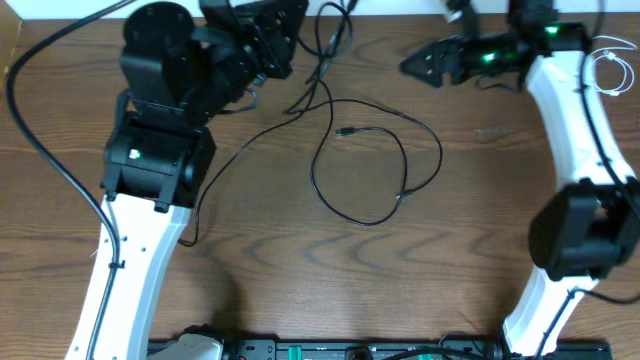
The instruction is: Untangle cables
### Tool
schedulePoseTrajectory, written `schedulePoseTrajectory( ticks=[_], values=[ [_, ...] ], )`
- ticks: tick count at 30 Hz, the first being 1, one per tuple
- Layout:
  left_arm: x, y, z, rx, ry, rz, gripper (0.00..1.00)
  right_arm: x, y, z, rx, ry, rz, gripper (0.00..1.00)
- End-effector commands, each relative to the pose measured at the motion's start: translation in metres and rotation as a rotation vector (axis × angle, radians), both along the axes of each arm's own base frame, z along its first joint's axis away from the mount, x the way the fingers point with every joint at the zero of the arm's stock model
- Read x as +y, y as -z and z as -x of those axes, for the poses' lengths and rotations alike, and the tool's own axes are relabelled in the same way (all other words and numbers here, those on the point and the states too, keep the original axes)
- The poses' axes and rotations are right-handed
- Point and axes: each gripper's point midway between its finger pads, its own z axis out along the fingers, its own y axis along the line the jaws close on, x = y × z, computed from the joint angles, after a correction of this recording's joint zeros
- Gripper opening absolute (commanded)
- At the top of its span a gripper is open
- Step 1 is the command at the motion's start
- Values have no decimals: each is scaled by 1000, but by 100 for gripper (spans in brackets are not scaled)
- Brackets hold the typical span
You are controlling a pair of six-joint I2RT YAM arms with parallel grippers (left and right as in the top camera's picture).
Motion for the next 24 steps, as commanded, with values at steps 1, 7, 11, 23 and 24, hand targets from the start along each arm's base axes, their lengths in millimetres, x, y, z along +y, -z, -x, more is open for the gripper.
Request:
schedulePoseTrajectory(
  ticks=[1, 7, 11, 23, 24],
  values=[
    [17, -23, 3, -3, -21, 90, 8, 35, 0, 17, -39, -173, -118, 81],
    [31, -37, 2, -7, -14, 176, 8, 76, 18, 32, -88, -302, -110, 81],
    [32, -39, 2, 7, -12, 204, 8, 105, 24, 34, -153, -360, -94, 79],
    [31, -39, 3, 10, -4, 205, 7, 166, 67, 16, -166, -269, 71, 73],
    [31, -39, 3, 10, -4, 205, 8, 170, 68, 11, -179, -252, 74, 73]
  ],
)
